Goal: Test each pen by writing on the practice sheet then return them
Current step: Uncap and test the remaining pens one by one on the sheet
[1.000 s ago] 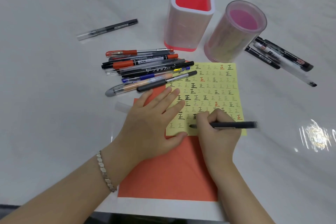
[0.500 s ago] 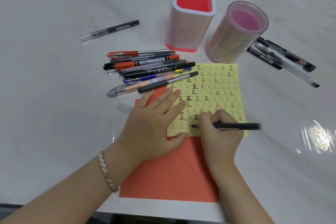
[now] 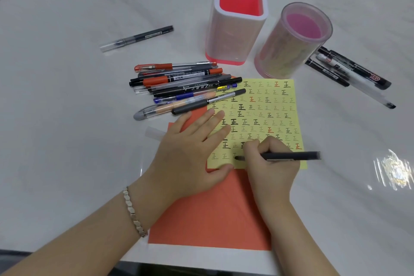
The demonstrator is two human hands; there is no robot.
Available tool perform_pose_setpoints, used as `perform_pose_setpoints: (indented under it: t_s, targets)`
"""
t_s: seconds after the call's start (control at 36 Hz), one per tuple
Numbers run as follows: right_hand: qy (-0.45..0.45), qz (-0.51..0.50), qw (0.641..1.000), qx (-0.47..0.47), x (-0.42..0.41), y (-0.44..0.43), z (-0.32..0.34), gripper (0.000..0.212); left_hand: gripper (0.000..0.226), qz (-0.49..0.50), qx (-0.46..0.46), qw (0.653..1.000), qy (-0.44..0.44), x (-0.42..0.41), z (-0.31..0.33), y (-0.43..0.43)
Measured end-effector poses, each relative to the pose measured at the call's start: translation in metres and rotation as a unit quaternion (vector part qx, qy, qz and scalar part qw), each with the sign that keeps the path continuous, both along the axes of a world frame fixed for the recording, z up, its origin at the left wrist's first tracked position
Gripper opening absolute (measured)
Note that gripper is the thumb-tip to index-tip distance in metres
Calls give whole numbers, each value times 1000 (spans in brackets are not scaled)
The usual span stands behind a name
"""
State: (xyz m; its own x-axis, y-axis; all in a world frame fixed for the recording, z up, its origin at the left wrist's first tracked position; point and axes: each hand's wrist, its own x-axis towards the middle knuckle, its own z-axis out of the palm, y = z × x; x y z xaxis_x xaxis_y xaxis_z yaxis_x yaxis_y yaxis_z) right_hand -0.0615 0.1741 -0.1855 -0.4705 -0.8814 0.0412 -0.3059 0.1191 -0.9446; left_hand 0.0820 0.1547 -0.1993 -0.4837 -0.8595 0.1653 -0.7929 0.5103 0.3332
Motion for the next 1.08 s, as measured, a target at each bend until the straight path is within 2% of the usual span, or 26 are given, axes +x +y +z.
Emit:
perform_pose_setpoints:
  t_s: [0.31,0.44,0.53,0.61,0.72,0.81,0.89,0.97,1.08]
  targets:
    - [4,-41,999,6,-1,1,-1,30,65,-5,7,1000,-7,0,0,0]
    - [-23,-57,998,-24,-2,-1,4,31,64,-10,13,1000,-8,0,0,0]
    - [-39,-63,997,-37,-3,-1,7,35,57,-19,8,1000,13,1,3,1]
    - [-39,-63,997,-23,-7,-3,9,42,42,-15,-34,998,50,7,9,2]
    - [-63,-47,997,-6,-15,-5,14,32,41,45,-70,995,52,27,19,2]
    - [-80,-27,996,7,-21,-4,17,31,48,77,-57,995,9,45,22,2]
    - [-67,0,998,19,-25,-5,20,31,45,78,-39,996,-23,58,19,1]
    - [-62,32,997,27,-26,-6,24,30,34,85,-39,996,-16,62,16,1]
    - [-69,55,995,36,-28,-3,27,25,34,99,-44,994,16,56,17,4]
